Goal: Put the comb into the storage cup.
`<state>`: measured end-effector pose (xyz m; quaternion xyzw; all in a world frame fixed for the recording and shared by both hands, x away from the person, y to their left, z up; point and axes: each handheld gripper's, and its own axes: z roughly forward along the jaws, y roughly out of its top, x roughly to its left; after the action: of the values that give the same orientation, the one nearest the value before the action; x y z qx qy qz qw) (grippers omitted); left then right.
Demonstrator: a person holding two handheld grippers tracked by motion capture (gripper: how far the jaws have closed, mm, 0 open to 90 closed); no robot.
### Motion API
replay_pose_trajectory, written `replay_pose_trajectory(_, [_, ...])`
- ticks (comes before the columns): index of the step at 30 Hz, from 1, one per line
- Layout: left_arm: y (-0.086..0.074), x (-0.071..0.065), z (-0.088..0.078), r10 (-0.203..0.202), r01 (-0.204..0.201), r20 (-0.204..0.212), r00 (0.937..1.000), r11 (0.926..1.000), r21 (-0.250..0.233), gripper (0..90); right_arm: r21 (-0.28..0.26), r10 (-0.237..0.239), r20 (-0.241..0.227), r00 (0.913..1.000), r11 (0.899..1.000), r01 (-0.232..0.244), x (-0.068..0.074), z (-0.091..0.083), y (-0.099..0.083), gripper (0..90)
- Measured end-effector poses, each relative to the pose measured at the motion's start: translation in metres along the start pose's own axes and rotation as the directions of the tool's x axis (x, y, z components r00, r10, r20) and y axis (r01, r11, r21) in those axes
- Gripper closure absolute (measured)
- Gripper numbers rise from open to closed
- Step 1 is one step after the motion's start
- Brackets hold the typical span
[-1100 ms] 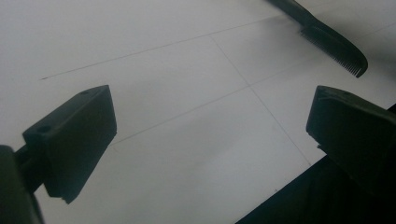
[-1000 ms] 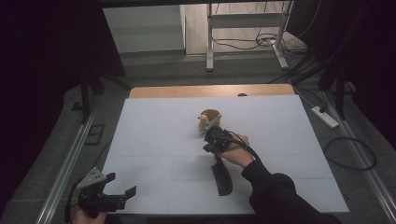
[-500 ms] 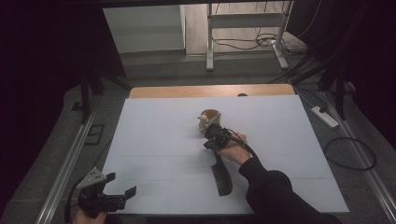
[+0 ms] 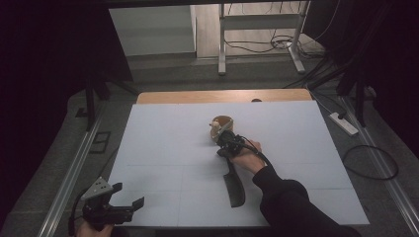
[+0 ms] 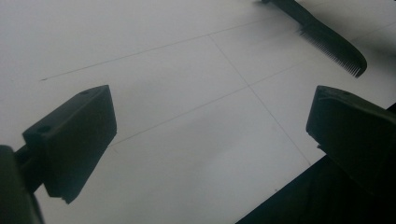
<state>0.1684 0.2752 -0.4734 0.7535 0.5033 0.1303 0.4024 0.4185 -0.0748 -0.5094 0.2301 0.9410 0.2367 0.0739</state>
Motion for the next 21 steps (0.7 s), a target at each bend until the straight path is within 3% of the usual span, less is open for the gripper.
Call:
replay_pose_trajectory(10, [0.000, 0.000, 0.000, 0.001, -0.001, -0.001, 1.0000, 1.0000, -0.001, 2.3, 0.020, 0.012, 0.021, 0.9997, 1.000, -0.013, -0.007, -0.004, -0.006, 89.5])
replay_pose_trajectory(21, [0.000, 0.000, 0.000, -0.002, 0.002, 0.002, 1.0000, 1.0000, -0.004, 2.3, 0.022, 0.074, 0.025, 0.9970, 0.997, -0.075, -0.023, -0.014, -0.024, 89.5])
